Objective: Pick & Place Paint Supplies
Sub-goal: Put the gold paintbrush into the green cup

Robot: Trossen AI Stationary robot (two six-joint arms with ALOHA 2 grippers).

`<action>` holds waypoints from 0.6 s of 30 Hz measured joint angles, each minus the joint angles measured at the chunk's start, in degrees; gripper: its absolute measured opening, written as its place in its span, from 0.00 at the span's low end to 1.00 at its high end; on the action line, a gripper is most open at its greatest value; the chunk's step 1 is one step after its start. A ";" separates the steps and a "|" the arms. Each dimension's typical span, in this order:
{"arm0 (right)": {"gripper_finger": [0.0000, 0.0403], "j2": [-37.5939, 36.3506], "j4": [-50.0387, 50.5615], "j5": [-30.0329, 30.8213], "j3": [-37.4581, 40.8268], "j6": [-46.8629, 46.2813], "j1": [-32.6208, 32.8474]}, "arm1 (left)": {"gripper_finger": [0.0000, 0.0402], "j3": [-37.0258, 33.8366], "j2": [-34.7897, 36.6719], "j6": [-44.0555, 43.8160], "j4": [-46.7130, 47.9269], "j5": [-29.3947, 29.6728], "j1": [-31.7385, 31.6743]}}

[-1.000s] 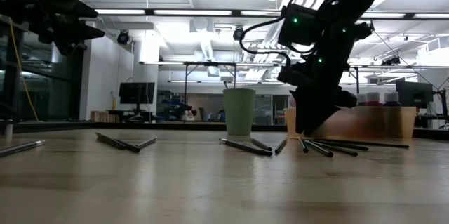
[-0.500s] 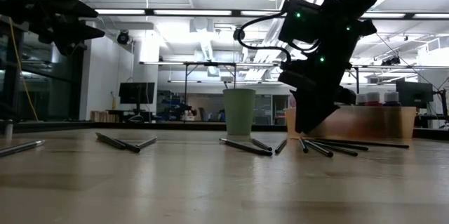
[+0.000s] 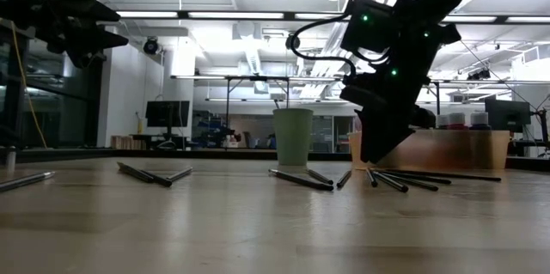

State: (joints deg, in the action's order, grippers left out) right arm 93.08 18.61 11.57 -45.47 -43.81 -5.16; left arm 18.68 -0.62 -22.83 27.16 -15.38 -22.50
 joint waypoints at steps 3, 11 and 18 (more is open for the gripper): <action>0.27 0.02 0.00 0.00 0.00 -0.04 0.38 | 0.53 0.00 0.00 0.00 0.00 0.00 0.00; 0.27 0.02 0.02 0.13 0.00 -0.06 0.72 | 0.53 -0.02 0.00 0.00 -0.01 0.00 0.01; 0.27 0.02 0.02 0.23 0.00 -0.11 0.71 | 0.53 -0.02 0.00 0.00 0.00 0.00 0.00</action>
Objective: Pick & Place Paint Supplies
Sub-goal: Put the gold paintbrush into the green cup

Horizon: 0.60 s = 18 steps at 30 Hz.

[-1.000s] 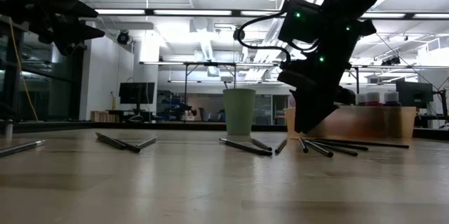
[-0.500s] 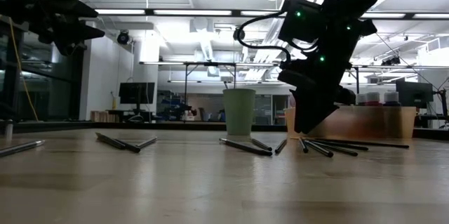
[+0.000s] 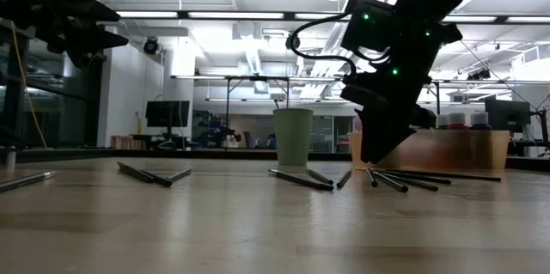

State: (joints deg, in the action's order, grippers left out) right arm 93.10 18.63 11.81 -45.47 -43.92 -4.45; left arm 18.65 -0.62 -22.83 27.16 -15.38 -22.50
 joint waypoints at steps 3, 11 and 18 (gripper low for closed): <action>0.28 0.00 0.00 -0.72 0.00 0.00 -0.02 | 0.53 0.00 0.00 0.00 0.00 0.00 0.01; 0.37 0.01 1.33 -1.27 0.00 -0.87 -0.02 | 0.53 0.00 0.00 0.00 0.00 -0.01 0.01; 0.38 2.99 0.80 -0.47 -0.24 -0.97 0.33 | 0.53 -0.02 0.00 0.00 -0.02 -0.02 0.00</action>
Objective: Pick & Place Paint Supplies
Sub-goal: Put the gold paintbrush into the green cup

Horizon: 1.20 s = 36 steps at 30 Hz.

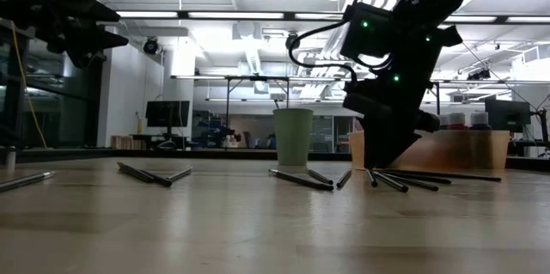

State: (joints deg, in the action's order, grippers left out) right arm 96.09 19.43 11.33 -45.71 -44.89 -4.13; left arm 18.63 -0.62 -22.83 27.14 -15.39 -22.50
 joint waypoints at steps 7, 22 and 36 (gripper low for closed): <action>0.36 1.32 -0.28 2.44 0.04 -0.87 0.85 | 0.53 0.00 0.00 0.00 0.00 -0.01 0.00; 0.13 1.49 -1.24 0.99 0.17 -3.76 0.66 | 0.53 0.00 0.00 0.00 0.02 0.00 0.01; 0.01 1.23 -2.59 -2.36 0.20 -10.34 -0.24 | 0.53 0.00 0.00 0.00 0.02 0.02 0.01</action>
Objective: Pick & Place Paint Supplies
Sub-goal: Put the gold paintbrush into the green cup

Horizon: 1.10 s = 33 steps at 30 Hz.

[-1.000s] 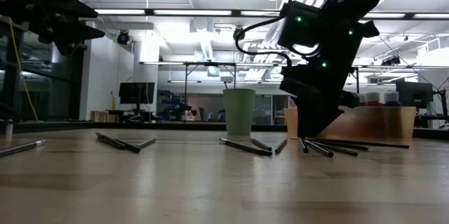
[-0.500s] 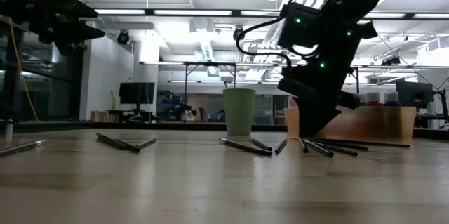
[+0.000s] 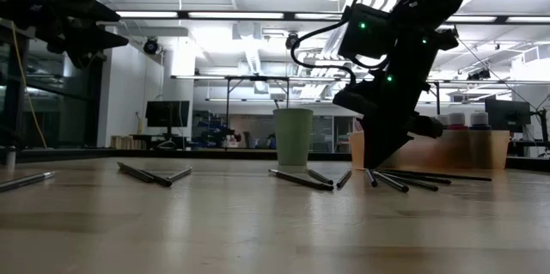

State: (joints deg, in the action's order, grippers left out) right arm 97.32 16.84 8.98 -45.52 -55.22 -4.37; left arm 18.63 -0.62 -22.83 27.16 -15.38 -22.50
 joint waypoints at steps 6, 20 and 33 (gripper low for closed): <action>0.01 -2.79 1.00 0.00 0.26 -2.33 -0.23 | 0.53 0.00 0.00 0.00 0.00 0.00 0.01; 0.01 -12.13 -9.19 9.32 0.22 -2.42 -0.24 | 0.53 0.00 0.00 0.00 -0.01 0.00 0.01; 0.01 -15.60 -50.58 30.48 0.04 24.54 -0.75 | 0.53 0.00 0.00 0.01 0.00 -0.02 0.00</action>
State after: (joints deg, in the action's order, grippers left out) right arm 81.73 -33.74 39.45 -45.47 -30.68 -5.12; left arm 18.63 -0.62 -22.82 27.16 -15.40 -22.49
